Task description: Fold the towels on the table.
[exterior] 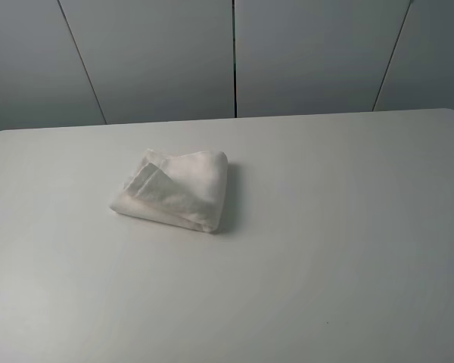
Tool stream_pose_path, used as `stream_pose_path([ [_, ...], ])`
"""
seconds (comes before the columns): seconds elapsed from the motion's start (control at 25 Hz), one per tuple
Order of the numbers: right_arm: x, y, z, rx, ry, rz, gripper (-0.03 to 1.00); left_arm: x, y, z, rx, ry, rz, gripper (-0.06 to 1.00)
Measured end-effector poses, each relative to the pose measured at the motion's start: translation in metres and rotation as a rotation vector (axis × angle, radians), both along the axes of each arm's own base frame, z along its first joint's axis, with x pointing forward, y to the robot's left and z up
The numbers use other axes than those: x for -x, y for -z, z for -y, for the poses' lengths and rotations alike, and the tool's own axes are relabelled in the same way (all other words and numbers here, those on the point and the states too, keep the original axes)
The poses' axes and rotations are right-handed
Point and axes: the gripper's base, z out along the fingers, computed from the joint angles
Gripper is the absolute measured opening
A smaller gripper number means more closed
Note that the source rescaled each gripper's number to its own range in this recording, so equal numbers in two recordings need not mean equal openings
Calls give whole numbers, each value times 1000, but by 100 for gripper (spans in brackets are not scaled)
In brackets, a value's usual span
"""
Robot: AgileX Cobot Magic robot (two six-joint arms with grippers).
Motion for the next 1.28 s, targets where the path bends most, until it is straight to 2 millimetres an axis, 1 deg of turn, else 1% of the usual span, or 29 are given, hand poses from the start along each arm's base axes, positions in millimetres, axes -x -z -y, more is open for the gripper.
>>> stream_pose_path([
  [1.28, 0, 0, 0, 0, 0, 0, 99, 0, 0, 0, 0, 0, 0, 93],
])
